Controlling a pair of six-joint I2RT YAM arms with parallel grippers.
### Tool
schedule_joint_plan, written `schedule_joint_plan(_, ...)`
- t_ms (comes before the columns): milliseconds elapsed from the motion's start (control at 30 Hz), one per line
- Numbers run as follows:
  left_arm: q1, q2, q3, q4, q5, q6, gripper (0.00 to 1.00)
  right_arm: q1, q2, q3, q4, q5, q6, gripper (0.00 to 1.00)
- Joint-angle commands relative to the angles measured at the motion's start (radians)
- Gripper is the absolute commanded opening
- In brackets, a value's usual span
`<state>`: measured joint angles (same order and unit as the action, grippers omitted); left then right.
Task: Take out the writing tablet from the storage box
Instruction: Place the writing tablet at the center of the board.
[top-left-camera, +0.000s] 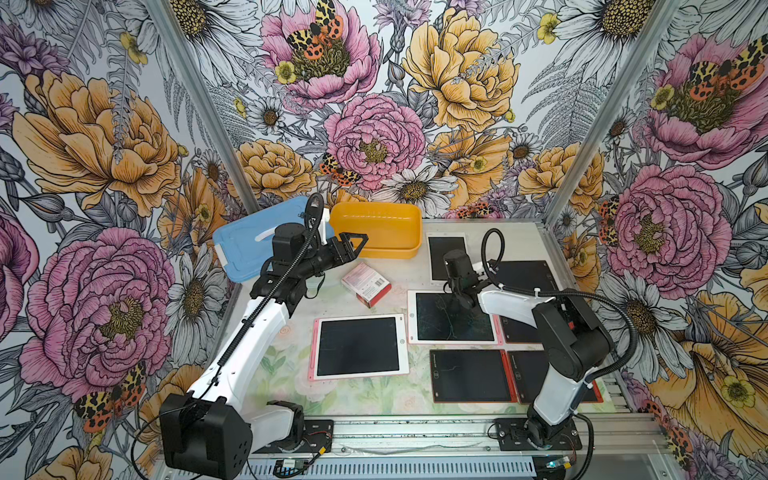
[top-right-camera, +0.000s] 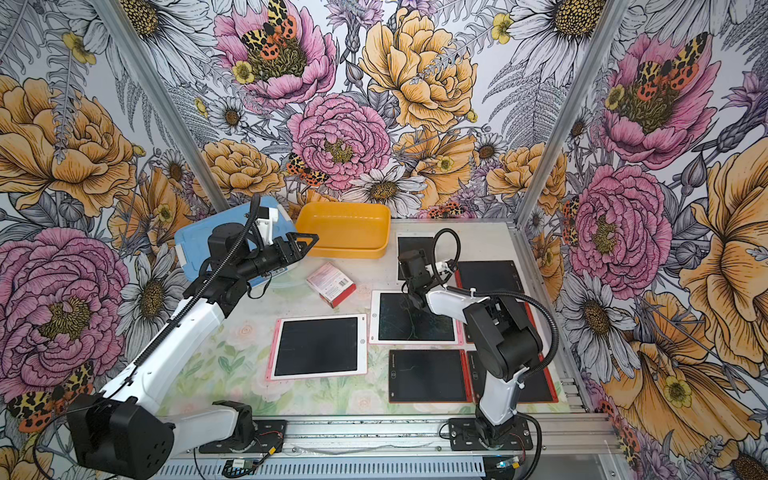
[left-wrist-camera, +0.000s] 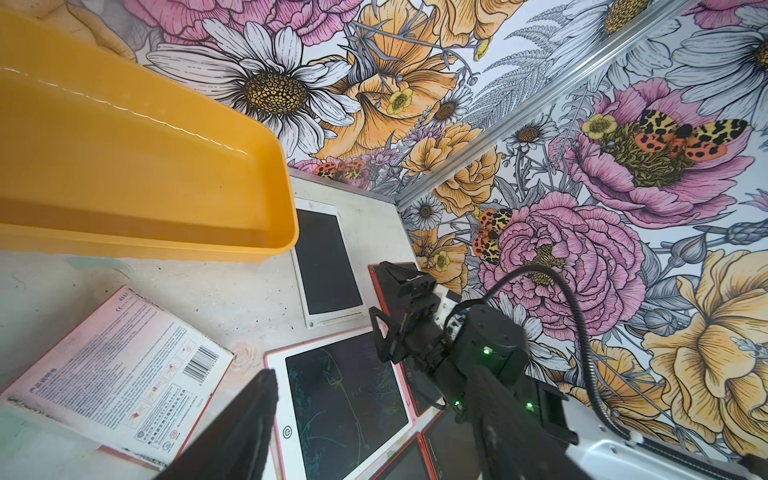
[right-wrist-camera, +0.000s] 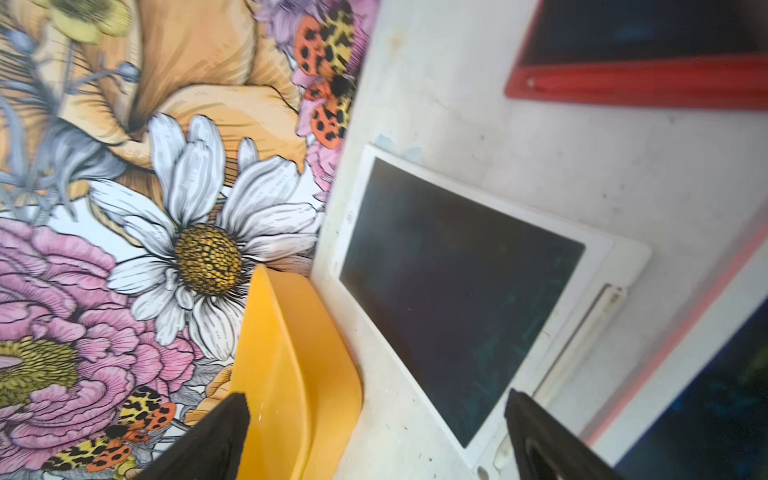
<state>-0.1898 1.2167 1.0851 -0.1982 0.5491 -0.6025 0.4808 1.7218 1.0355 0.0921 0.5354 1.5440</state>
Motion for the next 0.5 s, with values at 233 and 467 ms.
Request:
schedule_joint_plan(233, 0.009, -0.017, 0.030, -0.074, -0.135, 0.083, 0.89, -0.015, -0.304, 0.018, -0.094, 0.370, -0.654, 1.00)
schedule_joint_plan(467, 0.019, 0.032, 0.078, -0.101, -0.250, 0.119, 0.96, -0.118, -0.442, -0.032, -0.103, 0.316, -0.980, 0.99)
